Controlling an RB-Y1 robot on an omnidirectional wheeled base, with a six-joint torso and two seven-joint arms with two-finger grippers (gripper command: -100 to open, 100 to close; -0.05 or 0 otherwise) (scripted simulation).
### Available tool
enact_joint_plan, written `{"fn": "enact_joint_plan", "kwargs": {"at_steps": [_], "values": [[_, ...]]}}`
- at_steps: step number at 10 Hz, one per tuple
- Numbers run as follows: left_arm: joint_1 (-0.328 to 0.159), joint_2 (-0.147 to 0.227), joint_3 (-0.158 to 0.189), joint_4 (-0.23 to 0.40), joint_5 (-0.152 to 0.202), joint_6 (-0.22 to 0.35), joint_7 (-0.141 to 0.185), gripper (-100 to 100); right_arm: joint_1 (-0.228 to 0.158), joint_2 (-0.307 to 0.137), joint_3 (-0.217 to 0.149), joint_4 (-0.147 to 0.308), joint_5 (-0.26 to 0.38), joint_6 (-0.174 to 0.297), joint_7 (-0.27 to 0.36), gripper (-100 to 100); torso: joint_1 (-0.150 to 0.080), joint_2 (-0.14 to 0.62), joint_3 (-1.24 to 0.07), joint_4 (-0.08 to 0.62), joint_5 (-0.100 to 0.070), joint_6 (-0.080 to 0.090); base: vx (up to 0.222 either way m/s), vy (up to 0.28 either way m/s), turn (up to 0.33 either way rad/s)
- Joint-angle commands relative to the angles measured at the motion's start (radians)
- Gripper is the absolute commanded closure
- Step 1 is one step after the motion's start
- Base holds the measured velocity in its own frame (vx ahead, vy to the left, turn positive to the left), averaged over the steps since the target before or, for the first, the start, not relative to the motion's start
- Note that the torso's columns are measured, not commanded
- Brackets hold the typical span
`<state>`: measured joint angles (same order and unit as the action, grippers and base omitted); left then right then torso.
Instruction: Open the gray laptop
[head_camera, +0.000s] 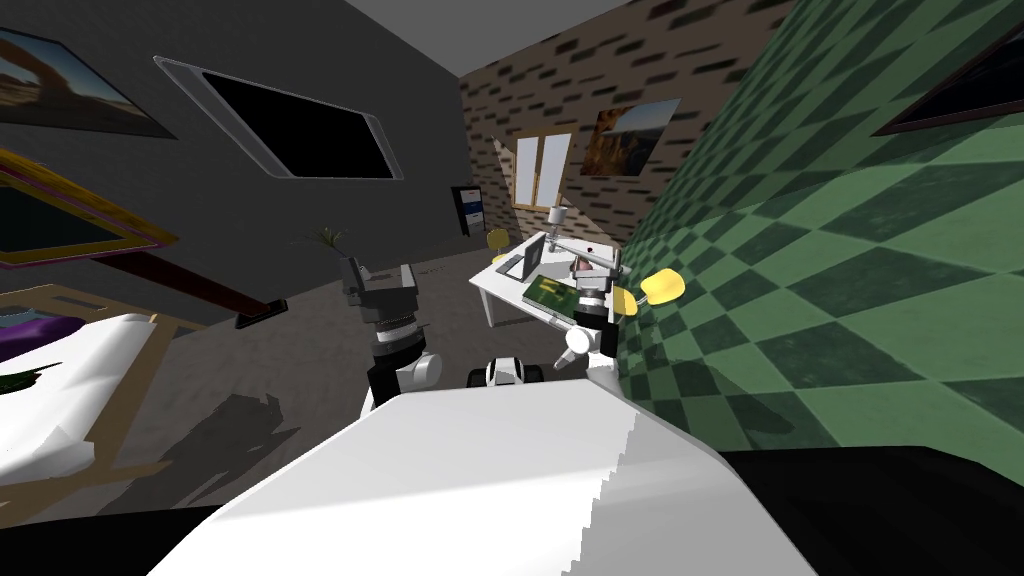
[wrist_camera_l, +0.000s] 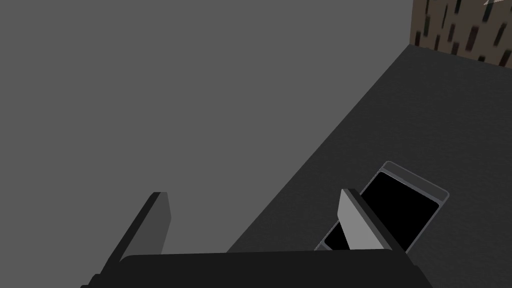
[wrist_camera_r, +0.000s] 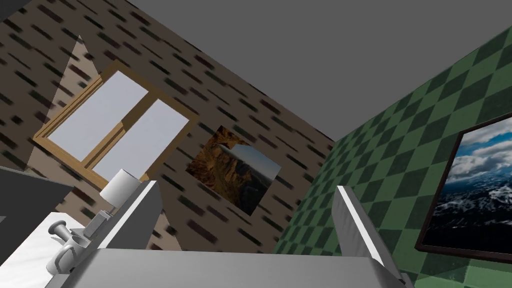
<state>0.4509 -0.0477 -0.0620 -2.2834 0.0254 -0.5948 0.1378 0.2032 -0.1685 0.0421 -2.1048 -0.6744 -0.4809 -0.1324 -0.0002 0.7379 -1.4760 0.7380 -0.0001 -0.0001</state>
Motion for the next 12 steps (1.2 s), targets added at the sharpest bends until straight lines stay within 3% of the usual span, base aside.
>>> {"fn": "enact_joint_plan", "kwargs": {"at_steps": [1,3,6,11,12], "values": [[0.000,0.000,0.000,0.000,0.000,0.000,0.000,0,-0.037,-0.006,0.003,0.025,-0.079,-0.015,-0.013,-100,0.000,0.000,0.000,0.000,0.000,0.000,0.035,0.015,0.009],[0.000,0.000,0.000,0.000,0.000,0.000,0.000,0,-0.037,-0.006,0.003,0.025,-0.123,-0.015,-0.013,-100,0.000,0.000,0.000,0.000,0.000,0.000,0.020,0.010,0.003],[0.000,0.000,0.000,0.000,0.000,0.000,0.000,0,-0.090,-0.013,0.009,0.063,-0.222,-0.034,-0.030,-100,0.000,0.000,0.000,0.000,0.000,0.000,0.023,0.011,0.009],[0.000,0.000,0.000,0.000,0.000,0.000,0.000,0,-0.117,-0.014,0.012,0.084,-0.346,-0.044,-0.038,-100,0.000,0.000,0.000,0.000,0.000,0.000,0.023,0.010,0.005],[0.000,0.000,0.000,0.000,0.000,0.000,0.000,0,-0.145,-0.015,0.014,0.106,-0.386,-0.053,-0.047,-100,0.000,0.001,0.000,0.000,0.000,0.000,0.025,0.010,0.010]]}}
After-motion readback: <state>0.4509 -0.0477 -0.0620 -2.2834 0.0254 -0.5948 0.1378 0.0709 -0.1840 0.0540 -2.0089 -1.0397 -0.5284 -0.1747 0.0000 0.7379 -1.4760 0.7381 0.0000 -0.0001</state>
